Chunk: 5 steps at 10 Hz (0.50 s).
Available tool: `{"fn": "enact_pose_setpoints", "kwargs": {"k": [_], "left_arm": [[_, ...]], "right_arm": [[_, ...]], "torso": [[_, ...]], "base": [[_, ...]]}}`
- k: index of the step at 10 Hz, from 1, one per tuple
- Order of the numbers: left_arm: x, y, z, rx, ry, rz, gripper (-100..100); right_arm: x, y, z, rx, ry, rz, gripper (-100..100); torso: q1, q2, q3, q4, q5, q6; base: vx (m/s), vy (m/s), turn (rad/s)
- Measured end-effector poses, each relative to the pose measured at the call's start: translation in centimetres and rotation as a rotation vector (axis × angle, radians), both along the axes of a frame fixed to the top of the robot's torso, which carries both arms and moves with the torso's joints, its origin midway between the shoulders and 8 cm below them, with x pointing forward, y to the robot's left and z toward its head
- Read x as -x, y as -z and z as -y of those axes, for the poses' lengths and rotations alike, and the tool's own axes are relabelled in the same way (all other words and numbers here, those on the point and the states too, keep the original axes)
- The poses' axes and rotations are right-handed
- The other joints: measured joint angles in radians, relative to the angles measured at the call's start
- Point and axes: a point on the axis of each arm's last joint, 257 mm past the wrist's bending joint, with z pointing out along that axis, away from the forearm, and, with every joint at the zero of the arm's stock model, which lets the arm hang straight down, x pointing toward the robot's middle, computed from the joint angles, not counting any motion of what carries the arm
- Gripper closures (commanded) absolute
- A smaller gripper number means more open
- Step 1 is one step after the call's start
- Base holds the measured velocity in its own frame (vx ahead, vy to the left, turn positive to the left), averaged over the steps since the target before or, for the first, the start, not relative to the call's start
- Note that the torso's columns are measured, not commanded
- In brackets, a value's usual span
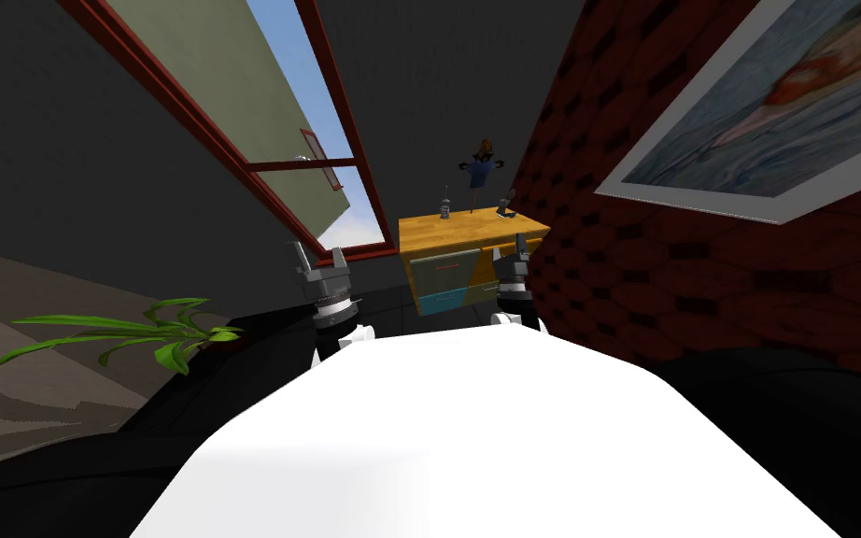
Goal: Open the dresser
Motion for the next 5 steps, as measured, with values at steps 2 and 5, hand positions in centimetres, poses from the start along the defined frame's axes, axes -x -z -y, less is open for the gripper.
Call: {"fn": "enact_pose_setpoints", "kwargs": {"k": [2, 5], "left_arm": [[0.0, 0.0, 0.0, 0.0, 0.0, 0.0, 0], [0.01, -0.01, 0.0, 0.0, 0.0, 0.0, 0]], "right_arm": [[0.0, 0.0, 0.0, 0.0, 0.0, 0.0, 0], [0.0, -0.01, 0.0, 0.0, 0.0, 0.0, 0]], "torso": [[0.0, 0.104, -0.209, 0.105, 0.0, 0.0], [0.0, 0.322, -0.644, 0.322, 0.0, 0.0]], "base": [[0.0, 0.0, 0.0], [0.0, 0.0, 0.0]]}}
